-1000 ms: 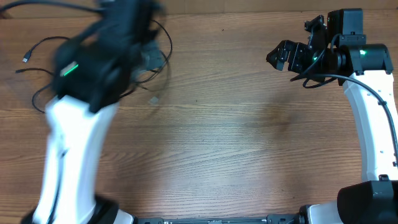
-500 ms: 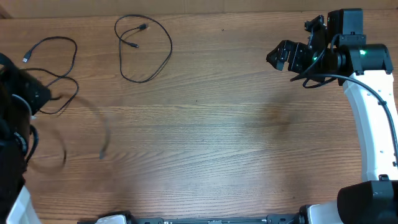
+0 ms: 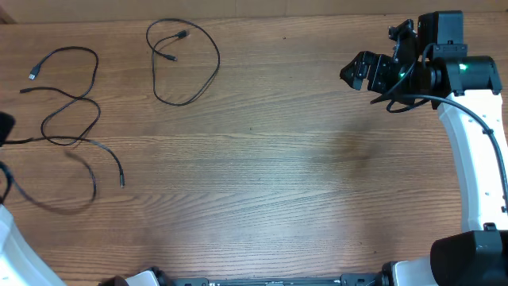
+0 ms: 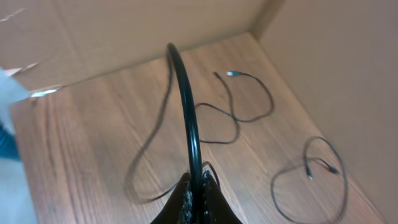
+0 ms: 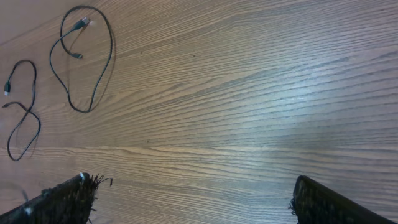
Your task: Untangle cables
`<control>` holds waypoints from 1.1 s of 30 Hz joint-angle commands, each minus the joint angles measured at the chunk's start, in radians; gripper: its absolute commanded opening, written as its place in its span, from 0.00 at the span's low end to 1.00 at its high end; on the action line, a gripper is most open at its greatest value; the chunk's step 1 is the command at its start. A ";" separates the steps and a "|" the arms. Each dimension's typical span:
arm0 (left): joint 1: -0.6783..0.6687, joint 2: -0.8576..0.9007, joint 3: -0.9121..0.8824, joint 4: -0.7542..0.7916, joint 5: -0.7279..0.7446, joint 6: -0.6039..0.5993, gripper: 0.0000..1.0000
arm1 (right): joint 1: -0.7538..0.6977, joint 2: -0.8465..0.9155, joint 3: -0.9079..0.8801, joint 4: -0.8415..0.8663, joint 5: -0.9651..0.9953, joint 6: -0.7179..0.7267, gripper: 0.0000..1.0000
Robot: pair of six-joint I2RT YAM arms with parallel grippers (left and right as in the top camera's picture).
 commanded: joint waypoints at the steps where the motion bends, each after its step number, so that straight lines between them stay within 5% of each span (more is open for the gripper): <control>1: 0.060 0.051 0.003 0.002 -0.010 -0.013 0.04 | 0.004 -0.005 -0.004 0.006 0.006 0.004 1.00; 11: 0.105 0.167 0.003 -0.013 0.334 0.018 0.04 | 0.004 -0.005 -0.004 0.006 0.006 0.004 1.00; 20: 0.105 0.135 0.004 -0.005 0.654 0.174 0.04 | 0.004 -0.005 -0.004 0.006 0.006 0.004 1.00; 33: 0.105 0.059 0.004 -0.041 0.720 0.166 0.04 | 0.004 -0.005 -0.004 0.006 0.006 0.004 1.00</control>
